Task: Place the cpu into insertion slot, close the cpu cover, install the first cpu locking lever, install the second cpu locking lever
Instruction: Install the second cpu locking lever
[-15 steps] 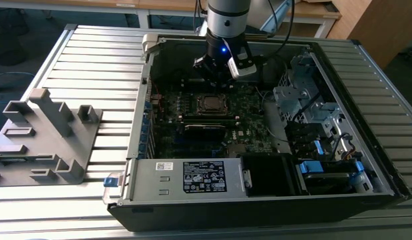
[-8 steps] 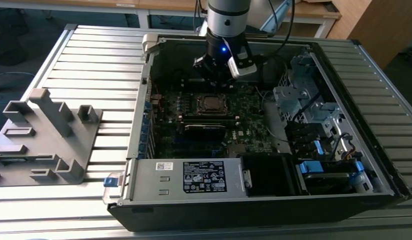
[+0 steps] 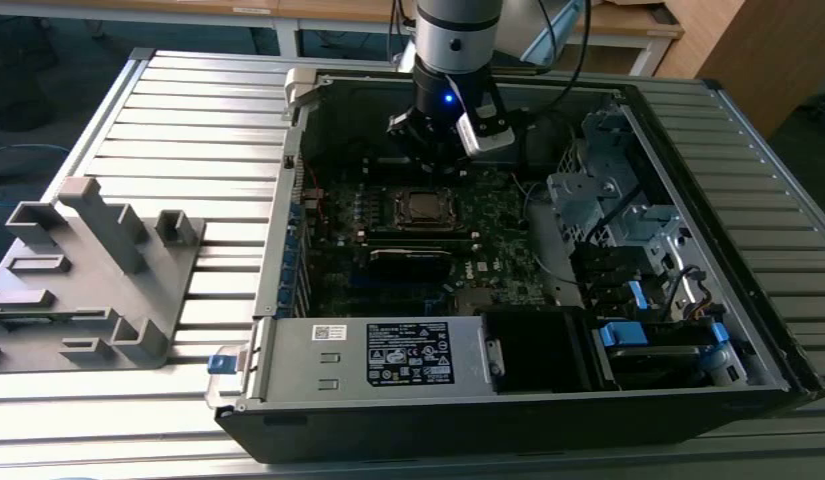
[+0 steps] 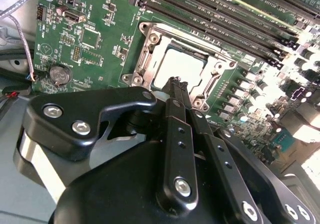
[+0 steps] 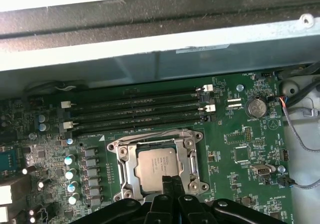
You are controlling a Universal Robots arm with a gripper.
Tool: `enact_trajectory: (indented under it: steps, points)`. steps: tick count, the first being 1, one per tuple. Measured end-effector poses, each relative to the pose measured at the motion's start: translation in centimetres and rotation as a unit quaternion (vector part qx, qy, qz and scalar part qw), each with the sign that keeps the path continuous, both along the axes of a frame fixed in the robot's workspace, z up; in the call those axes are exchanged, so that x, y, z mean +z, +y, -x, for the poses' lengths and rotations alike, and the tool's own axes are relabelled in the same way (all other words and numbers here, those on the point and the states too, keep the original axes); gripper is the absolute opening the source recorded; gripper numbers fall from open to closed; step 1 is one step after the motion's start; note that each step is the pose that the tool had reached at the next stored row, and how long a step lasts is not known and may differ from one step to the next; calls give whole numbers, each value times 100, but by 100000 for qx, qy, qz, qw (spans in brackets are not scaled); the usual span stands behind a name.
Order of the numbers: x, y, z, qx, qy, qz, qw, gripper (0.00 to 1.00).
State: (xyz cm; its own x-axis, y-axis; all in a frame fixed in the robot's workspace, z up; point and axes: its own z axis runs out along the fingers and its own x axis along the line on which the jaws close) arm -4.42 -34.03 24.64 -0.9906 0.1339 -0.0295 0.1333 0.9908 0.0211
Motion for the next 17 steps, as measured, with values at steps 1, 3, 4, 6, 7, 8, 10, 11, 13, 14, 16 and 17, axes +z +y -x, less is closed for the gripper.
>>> enact_trajectory:
  steps: [1, 3, 4, 6, 7, 8, 10, 11, 13, 14, 16, 17]
  points:
    - [0, -7, 0, -3, 1, 4, 100000, 10]
    - [0, -24, 0, -3, -2, 2, 100000, 10]
    - [0, -34, 0, -3, -2, -1, 100000, 10]
    - [0, -60, 0, -3, -3, 1, 100000, 10]
    - [0, -74, 0, -4, -2, 1, 100000, 10]
    - [0, -87, 0, 0, -3, -3, 100000, 10]
    - [0, -114, 0, -3, -1, 4, 100000, 10]
    - [0, -127, 0, -4, -2, 0, 100000, 10]
    - [0, -150, 0, -6, -5, 0, 100000, 10]
    - [-1, -155, 0, -5, -9, -8, 100000, 10]
    - [0, -155, 0, -12, -4, -2, 100000, 10]
    - [0, -157, 0, -5, 0, 5, 100000, 10]
